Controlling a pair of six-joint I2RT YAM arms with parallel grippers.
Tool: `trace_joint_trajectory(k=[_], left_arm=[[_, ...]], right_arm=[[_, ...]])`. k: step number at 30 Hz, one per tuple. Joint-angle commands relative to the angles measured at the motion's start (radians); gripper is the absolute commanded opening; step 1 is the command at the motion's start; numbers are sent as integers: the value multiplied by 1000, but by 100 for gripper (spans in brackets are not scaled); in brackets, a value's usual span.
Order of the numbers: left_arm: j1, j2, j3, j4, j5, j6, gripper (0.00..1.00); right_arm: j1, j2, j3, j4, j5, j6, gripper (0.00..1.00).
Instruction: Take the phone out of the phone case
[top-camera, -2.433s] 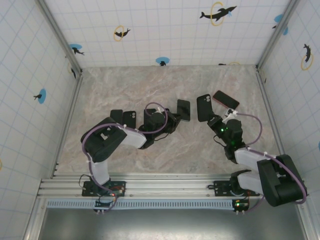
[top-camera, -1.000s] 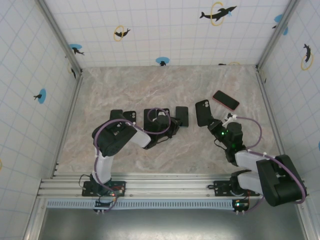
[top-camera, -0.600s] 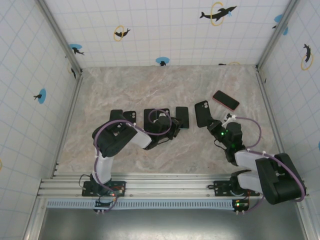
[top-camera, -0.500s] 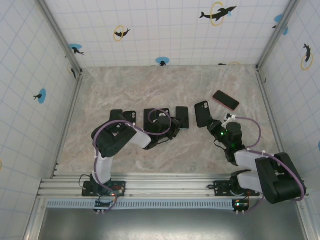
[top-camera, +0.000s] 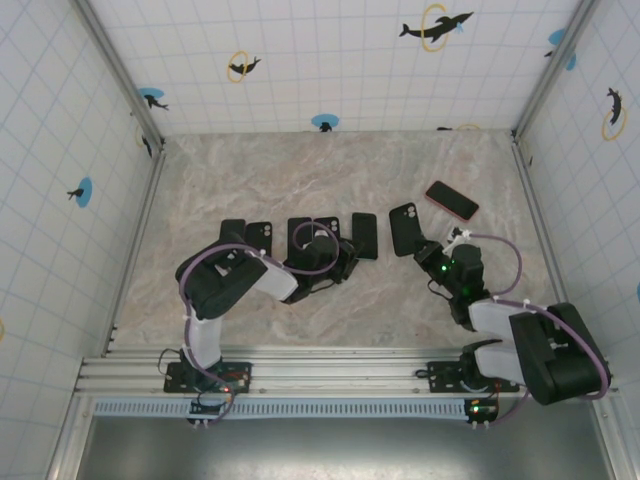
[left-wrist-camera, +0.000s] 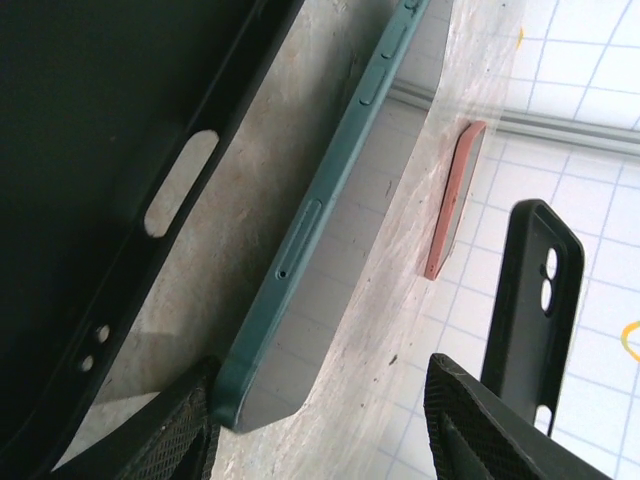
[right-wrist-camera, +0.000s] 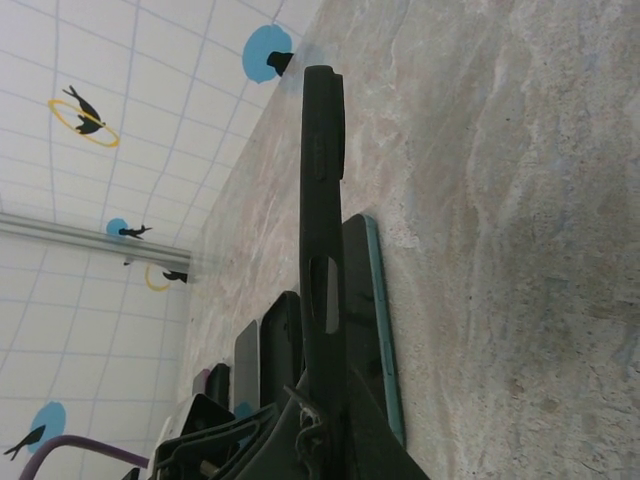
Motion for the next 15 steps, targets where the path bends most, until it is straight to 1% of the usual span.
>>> trace_joint_trajectory(k=[1, 11, 15], left_arm=[[-8, -42, -40, -7, -6, -23, 56], [-7, -82, -71, -4, -11, -15, 57], [-7, -113, -47, -31, 0, 18, 59]], right_arm=[[-3, 31, 11, 47, 16, -11, 0], [22, 139, 19, 147, 61, 2, 0], [42, 189, 40, 170, 79, 13, 0]])
